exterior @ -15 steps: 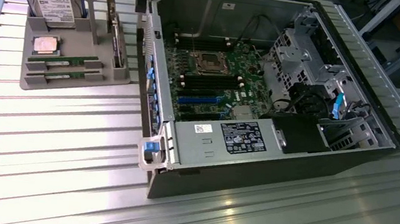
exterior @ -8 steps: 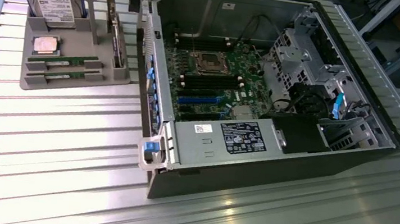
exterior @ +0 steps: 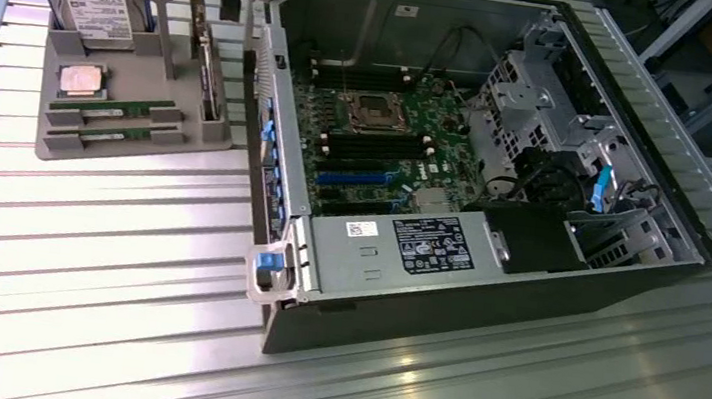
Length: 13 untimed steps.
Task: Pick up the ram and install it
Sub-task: 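Reach for the ram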
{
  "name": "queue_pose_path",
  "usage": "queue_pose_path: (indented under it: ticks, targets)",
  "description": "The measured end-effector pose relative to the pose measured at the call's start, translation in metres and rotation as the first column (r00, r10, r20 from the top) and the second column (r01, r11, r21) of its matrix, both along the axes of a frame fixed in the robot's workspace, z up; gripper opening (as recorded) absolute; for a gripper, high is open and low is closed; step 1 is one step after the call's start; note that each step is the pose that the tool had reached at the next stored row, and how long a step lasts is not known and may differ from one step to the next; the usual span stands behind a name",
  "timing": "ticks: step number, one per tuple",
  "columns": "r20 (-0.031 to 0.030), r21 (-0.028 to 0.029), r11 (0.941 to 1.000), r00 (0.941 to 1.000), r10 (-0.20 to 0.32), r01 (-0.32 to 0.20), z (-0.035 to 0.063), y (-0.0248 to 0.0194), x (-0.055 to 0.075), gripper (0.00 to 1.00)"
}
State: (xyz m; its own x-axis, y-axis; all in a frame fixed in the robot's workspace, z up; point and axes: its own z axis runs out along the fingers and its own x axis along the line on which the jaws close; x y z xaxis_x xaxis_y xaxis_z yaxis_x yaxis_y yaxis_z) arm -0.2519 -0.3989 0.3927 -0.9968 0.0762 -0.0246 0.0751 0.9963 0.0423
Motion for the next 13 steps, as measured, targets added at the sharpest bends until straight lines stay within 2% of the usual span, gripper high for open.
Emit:
queue_pose_path:
  ticks: [13]
  targets:
    - [0.0, -0.0014, 1.0, 1.0, 0.0, 0.0, 0.0, 0.0, -0.0091, 0.11]
